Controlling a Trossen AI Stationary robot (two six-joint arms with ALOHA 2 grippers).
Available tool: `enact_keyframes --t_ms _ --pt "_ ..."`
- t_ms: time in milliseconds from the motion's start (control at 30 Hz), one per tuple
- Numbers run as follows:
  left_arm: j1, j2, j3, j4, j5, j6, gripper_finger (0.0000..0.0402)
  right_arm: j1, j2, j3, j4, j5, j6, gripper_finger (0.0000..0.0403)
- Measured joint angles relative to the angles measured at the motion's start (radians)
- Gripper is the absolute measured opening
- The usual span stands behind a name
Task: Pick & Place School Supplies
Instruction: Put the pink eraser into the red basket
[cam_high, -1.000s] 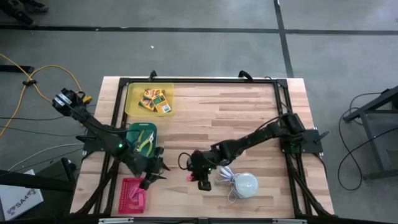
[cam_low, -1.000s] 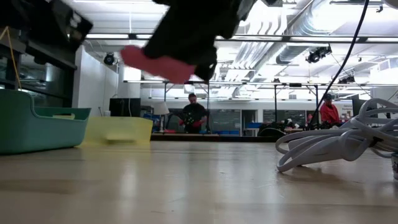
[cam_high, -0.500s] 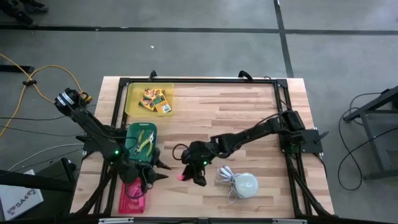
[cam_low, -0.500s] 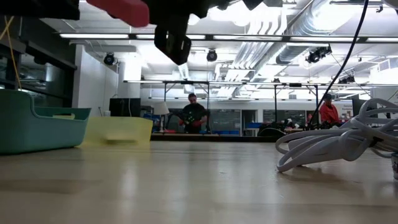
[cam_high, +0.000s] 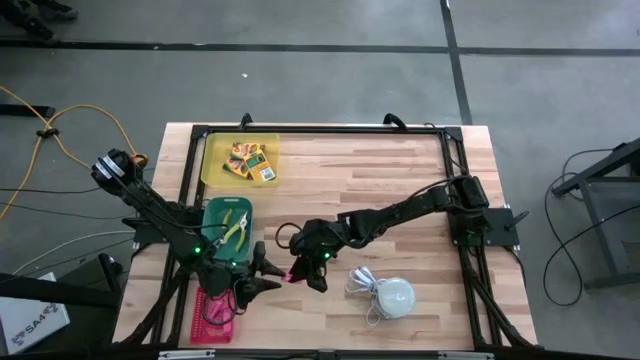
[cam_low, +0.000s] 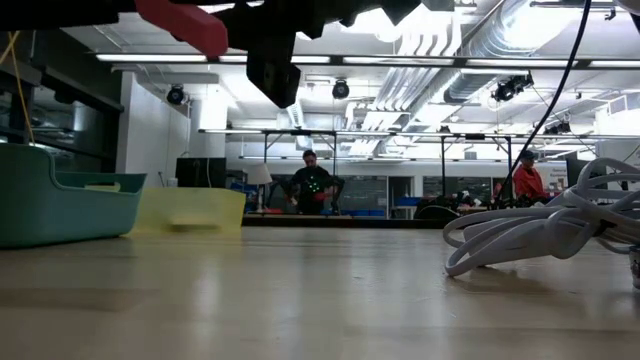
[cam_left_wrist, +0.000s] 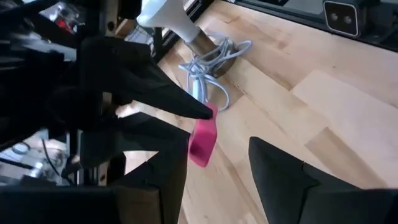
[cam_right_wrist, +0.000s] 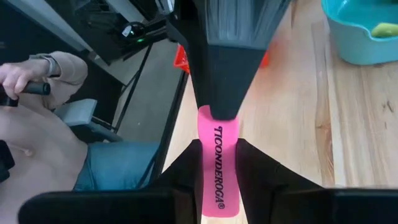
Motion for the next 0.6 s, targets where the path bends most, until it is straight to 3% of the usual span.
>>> enact_keyframes --t_ms 233,600 --pt "0.034 0.004 0.000 0.044 0.003 0.042 0.0165 -0.001 0.000 0.000 0.020 -0.003 -0.003 0.0066" --pt "0.068 0.004 0.000 0.054 0.091 0.068 0.0164 -0.001 0.001 0.000 0.026 -0.003 -0.009 0.0066"
